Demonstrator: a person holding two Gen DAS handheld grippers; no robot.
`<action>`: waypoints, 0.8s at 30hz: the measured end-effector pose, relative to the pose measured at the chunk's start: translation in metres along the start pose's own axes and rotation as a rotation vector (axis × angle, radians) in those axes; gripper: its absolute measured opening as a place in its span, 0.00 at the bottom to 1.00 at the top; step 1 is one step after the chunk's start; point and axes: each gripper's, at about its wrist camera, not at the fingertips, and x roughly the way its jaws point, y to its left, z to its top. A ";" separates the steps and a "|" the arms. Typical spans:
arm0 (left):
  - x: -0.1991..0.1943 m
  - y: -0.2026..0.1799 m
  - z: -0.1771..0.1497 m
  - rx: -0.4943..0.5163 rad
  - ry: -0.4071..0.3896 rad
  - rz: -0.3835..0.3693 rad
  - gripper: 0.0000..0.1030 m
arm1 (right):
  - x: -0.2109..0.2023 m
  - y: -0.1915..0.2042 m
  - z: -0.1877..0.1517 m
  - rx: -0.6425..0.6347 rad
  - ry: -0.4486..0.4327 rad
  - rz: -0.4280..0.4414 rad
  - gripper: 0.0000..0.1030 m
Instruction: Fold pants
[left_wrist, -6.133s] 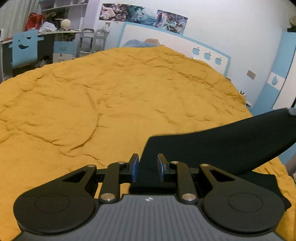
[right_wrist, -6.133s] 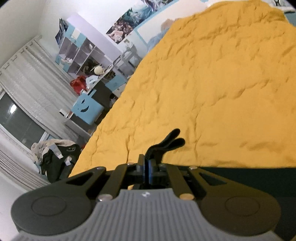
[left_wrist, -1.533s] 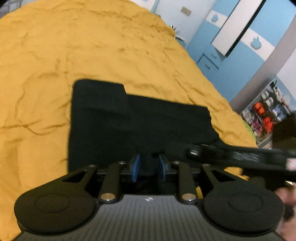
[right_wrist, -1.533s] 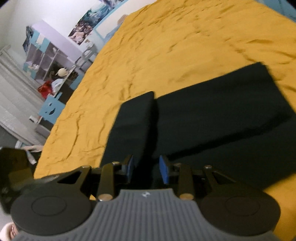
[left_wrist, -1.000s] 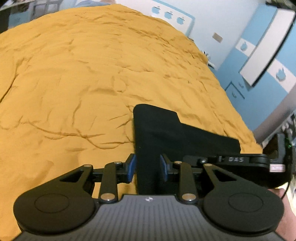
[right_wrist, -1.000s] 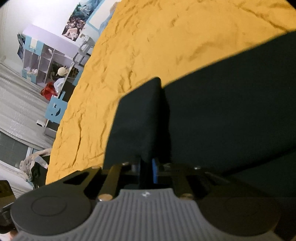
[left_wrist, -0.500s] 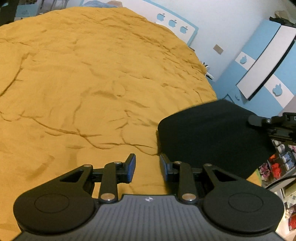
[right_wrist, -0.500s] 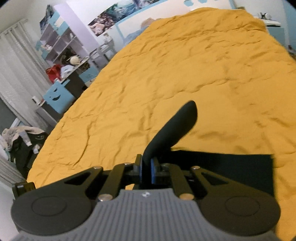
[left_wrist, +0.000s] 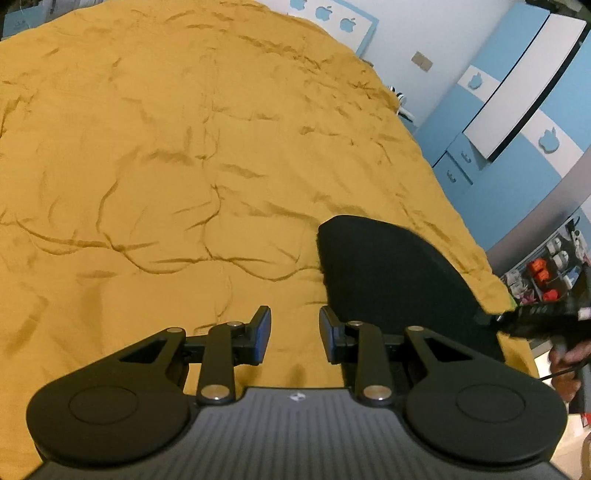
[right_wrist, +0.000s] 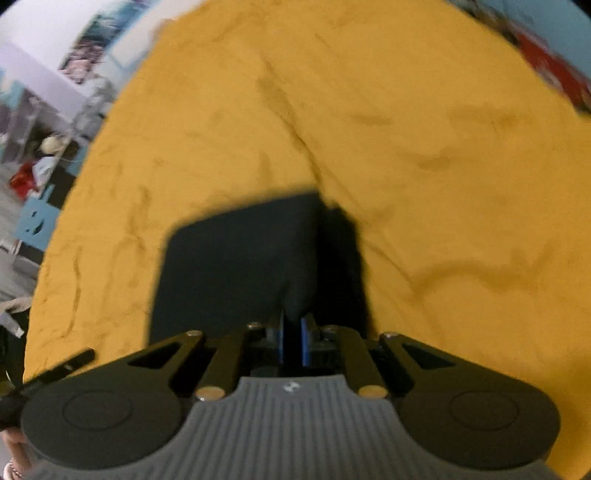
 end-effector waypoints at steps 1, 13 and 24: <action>0.002 0.000 0.000 0.002 0.005 0.002 0.32 | 0.003 -0.004 -0.002 0.014 0.002 0.006 0.03; 0.011 -0.002 -0.001 0.014 0.036 0.010 0.32 | -0.022 0.040 -0.025 -0.156 -0.117 -0.093 0.03; 0.020 -0.009 0.009 0.055 0.036 -0.037 0.31 | -0.017 0.014 -0.029 -0.095 -0.145 -0.098 0.19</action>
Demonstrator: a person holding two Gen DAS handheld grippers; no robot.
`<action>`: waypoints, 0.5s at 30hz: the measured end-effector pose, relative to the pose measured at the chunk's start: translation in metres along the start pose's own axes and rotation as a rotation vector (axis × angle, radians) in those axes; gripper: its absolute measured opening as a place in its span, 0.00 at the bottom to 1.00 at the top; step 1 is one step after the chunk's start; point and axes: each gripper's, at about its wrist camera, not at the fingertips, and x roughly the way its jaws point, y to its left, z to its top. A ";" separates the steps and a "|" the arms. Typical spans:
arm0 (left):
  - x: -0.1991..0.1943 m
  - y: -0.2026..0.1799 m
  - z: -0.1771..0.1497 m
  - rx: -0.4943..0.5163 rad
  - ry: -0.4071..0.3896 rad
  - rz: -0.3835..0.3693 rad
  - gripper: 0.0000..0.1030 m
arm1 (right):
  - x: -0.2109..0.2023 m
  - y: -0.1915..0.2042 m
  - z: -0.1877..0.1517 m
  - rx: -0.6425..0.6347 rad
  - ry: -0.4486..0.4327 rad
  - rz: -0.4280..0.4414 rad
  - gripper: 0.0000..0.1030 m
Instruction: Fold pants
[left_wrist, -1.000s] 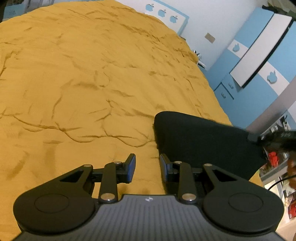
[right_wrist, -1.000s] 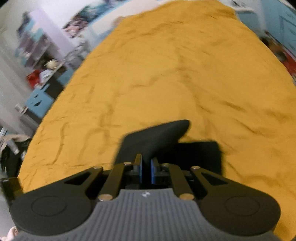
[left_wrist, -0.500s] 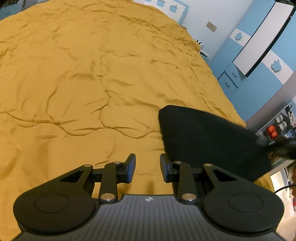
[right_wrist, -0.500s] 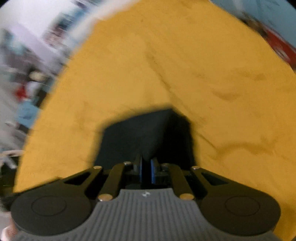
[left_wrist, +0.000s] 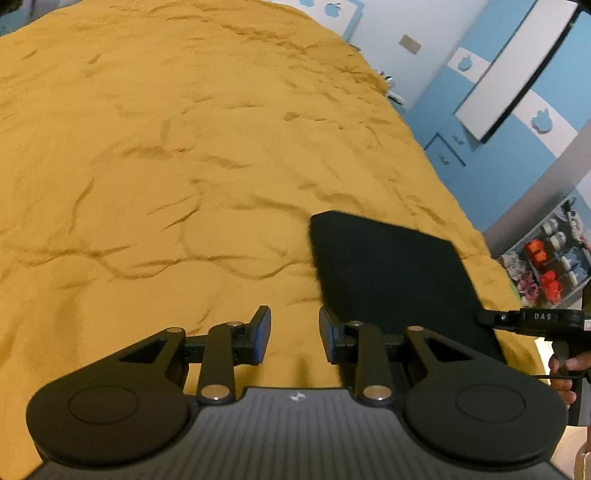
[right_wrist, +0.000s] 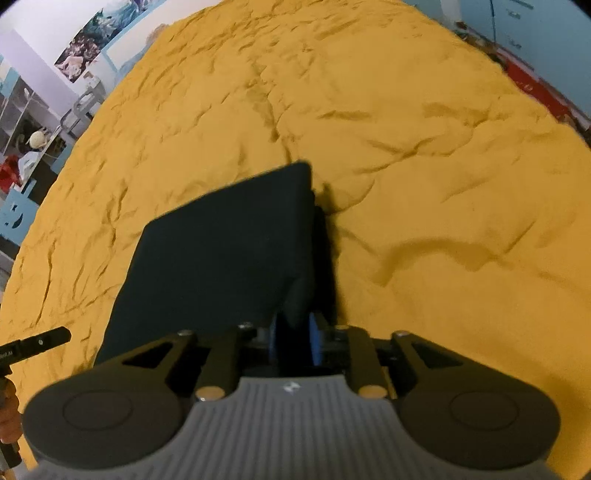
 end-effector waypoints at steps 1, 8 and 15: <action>0.003 -0.003 0.004 0.009 -0.003 -0.010 0.30 | -0.005 0.002 0.004 -0.010 -0.030 -0.009 0.19; 0.052 -0.031 0.040 0.076 -0.031 -0.077 0.22 | 0.005 0.029 0.031 -0.142 -0.143 0.013 0.16; 0.117 -0.039 0.044 0.135 0.008 0.008 0.12 | 0.052 0.023 0.040 -0.170 -0.136 -0.053 0.02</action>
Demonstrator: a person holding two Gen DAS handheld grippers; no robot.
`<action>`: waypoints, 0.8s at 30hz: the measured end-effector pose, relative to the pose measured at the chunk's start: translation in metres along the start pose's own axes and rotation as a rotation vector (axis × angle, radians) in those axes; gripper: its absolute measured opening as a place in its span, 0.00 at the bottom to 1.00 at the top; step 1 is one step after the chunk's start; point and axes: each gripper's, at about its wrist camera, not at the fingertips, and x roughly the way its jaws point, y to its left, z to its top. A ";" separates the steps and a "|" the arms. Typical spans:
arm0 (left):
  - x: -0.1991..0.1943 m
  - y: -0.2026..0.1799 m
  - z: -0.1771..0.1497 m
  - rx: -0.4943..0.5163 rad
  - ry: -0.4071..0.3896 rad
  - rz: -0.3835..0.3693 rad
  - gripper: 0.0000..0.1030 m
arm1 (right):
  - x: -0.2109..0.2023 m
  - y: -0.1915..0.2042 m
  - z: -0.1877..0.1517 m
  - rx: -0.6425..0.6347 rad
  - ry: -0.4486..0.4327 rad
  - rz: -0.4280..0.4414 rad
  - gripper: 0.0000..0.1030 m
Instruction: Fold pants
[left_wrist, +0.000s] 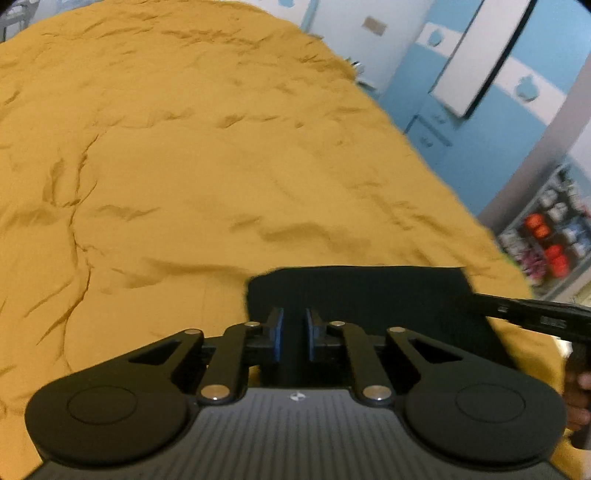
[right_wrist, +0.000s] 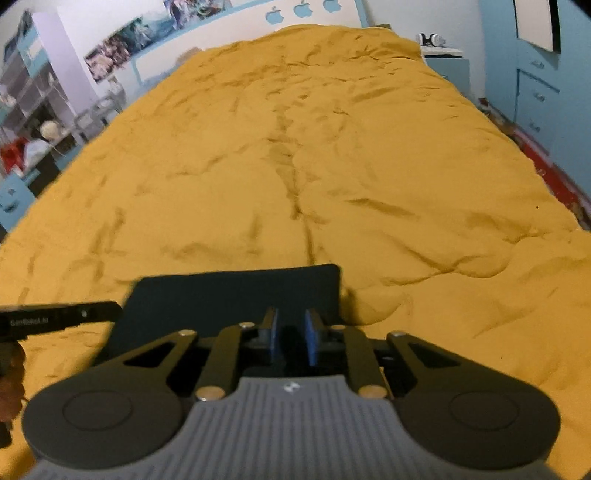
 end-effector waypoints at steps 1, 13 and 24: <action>0.007 0.003 0.000 0.005 0.005 0.008 0.12 | 0.008 -0.003 -0.002 0.008 0.008 -0.013 0.00; -0.026 0.012 -0.001 0.067 -0.011 0.110 0.08 | -0.041 -0.005 -0.023 0.050 -0.059 -0.070 0.03; -0.119 -0.006 -0.069 0.067 0.008 -0.092 0.38 | -0.097 0.003 -0.101 0.221 -0.078 -0.039 0.30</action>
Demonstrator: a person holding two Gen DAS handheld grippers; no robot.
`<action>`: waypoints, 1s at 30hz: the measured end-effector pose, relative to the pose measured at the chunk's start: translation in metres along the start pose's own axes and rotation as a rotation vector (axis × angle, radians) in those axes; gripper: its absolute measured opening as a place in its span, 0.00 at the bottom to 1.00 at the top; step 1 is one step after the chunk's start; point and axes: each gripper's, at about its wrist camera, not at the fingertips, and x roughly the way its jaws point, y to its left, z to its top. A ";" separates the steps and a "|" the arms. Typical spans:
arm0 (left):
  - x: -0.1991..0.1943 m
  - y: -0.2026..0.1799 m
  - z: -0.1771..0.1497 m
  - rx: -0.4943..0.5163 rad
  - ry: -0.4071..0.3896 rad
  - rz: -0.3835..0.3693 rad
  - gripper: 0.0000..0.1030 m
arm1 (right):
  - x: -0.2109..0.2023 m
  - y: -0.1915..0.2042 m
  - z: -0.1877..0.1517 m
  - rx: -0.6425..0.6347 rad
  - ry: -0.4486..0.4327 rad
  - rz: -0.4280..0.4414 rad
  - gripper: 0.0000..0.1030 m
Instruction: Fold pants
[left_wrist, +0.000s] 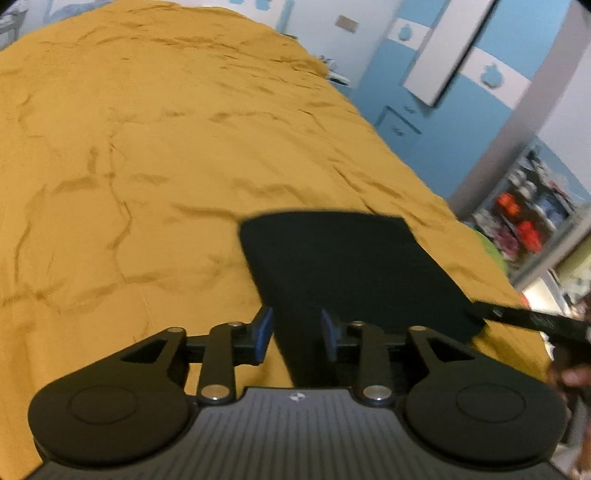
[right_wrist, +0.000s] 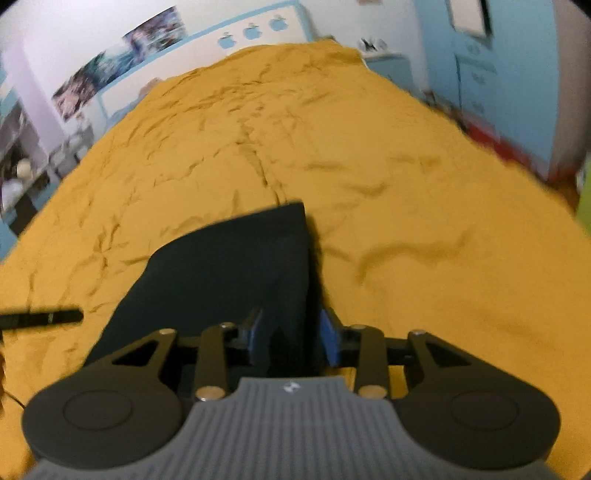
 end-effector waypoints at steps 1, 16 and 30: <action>-0.006 -0.003 -0.010 0.015 -0.003 -0.006 0.40 | -0.002 -0.002 -0.006 0.015 -0.005 -0.005 0.30; 0.005 -0.061 -0.067 0.392 0.012 0.196 0.24 | -0.011 -0.004 -0.022 0.052 0.002 0.024 0.30; 0.004 -0.074 -0.101 0.410 0.080 0.229 0.00 | -0.007 -0.007 -0.023 0.055 0.011 0.028 0.30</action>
